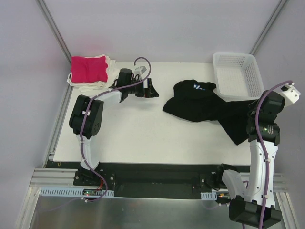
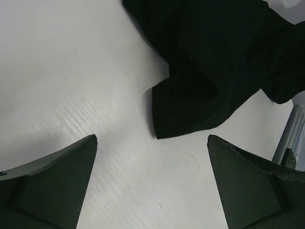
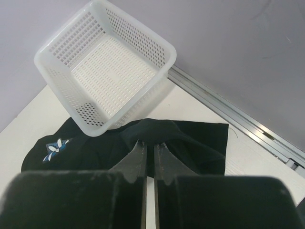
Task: Fold and stack the t-shirts
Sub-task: Flatten out the tshirt
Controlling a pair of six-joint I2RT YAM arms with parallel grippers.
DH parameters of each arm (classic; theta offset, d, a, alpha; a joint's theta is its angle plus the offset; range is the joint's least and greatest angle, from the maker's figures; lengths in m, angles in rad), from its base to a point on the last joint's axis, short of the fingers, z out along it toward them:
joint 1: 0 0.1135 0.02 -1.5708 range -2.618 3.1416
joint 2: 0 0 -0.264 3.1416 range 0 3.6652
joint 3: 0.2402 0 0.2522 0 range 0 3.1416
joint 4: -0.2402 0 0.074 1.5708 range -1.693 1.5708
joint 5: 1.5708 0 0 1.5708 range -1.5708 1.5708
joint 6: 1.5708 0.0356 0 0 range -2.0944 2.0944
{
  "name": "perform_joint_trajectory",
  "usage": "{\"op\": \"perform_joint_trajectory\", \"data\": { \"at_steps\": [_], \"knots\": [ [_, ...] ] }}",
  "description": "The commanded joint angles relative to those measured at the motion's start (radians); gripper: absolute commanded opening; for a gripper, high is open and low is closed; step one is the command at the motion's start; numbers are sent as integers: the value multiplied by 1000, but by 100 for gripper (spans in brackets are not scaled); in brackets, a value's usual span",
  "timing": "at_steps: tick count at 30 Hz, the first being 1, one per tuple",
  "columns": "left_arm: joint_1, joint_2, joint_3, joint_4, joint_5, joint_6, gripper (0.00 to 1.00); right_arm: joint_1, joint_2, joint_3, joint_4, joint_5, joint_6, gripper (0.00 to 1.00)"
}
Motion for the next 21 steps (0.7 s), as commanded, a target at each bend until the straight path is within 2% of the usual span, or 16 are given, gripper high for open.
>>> {"op": "perform_joint_trajectory", "data": {
  "at_steps": [1, 10, 21],
  "knots": [
    [-6, 78, 96, 54, 126, -48, 99, -8, -15, 2, 52, -11, 10, 1],
    [-59, 201, 202, -9, 205, -30, 99, -10, 5, -22, 77, -45, 41, 1],
    [-126, 230, 178, -95, 224, 47, 99, -10, 18, -31, 103, -66, 59, 1]
  ]
}}
